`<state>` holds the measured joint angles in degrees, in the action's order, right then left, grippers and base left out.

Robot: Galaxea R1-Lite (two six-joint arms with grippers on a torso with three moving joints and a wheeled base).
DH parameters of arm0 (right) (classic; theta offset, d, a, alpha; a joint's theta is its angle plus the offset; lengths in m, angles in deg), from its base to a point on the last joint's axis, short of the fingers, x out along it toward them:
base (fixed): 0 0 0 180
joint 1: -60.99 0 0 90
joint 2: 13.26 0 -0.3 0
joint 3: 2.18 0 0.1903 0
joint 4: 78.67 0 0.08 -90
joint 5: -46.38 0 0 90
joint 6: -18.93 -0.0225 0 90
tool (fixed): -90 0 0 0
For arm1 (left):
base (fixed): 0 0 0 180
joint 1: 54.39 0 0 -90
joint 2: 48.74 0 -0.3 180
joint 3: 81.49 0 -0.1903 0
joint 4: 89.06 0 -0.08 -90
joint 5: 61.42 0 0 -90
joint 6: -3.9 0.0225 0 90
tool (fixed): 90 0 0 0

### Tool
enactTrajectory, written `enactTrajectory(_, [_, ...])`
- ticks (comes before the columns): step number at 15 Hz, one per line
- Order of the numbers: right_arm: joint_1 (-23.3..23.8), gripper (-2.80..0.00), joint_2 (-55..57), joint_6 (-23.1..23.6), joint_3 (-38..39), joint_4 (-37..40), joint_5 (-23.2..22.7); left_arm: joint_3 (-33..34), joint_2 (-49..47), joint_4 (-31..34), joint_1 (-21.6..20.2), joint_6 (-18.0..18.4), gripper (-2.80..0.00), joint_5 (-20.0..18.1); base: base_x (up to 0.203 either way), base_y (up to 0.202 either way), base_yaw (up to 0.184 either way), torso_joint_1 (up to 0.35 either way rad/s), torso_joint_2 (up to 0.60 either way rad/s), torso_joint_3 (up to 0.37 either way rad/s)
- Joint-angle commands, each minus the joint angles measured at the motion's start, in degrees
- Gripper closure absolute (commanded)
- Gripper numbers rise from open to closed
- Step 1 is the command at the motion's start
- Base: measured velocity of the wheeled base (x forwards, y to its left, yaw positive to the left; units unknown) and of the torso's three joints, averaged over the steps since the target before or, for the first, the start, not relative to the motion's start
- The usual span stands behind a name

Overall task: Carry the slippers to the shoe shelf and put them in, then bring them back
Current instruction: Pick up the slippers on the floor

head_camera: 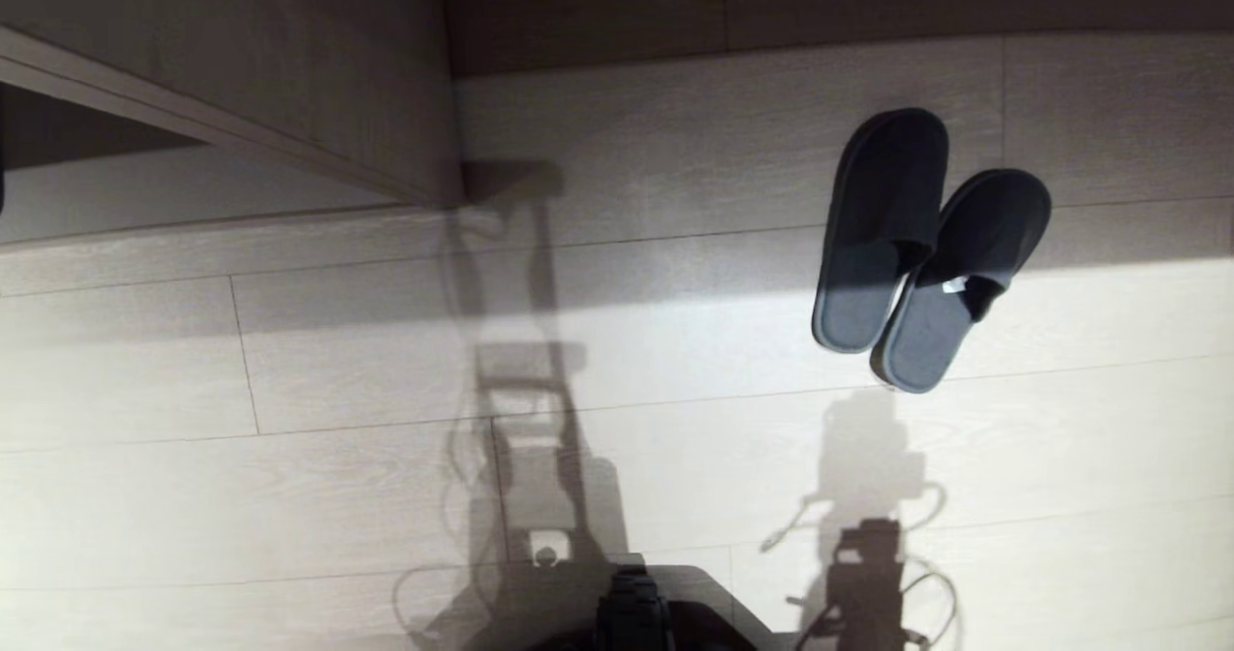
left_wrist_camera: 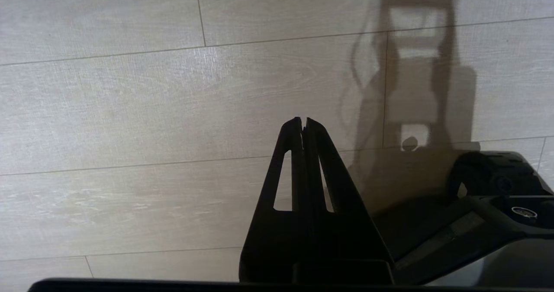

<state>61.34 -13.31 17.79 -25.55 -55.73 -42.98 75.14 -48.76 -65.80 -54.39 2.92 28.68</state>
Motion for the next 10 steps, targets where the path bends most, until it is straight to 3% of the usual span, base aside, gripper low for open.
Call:
enactTrajectory(1, [0.0, 0.0, 0.0, -0.1, -0.4, -1.4, -0.3, 0.0, 0.0, 0.0, -0.1, 0.1, 0.0, 0.0, 0.0, 0.0, 0.0, 0.002, 0.0, -0.194])
enactTrajectory(4, [0.0, 0.0, 4.8, -1.1, -5.5, -2.9, -4.3, 0.0, 0.1, 0.0, 0.0, 0.3, 0.0, 0.0, 0.0, 0.0, 0.0, 0.002, 0.0, -0.111])
enactTrajectory(7, [-1.2, 0.0, 22.7, -2.4, -12.2, -7.3, -5.5, 0.0, 0.0, 0.0, 0.0, 0.4, 0.0, 0.0, 0.0, 0.0, 0.0, 0.001, 0.0, -0.009])
enactTrajectory(10, [-1.8, 0.0, 46.5, -3.9, -17.9, -19.3, -5.5, 0.0, 0.0, 0.0, -0.1, 0.4, 0.0, 0.0, 0.0, 0.0, 0.0, 0.0, 0.0, 0.0])
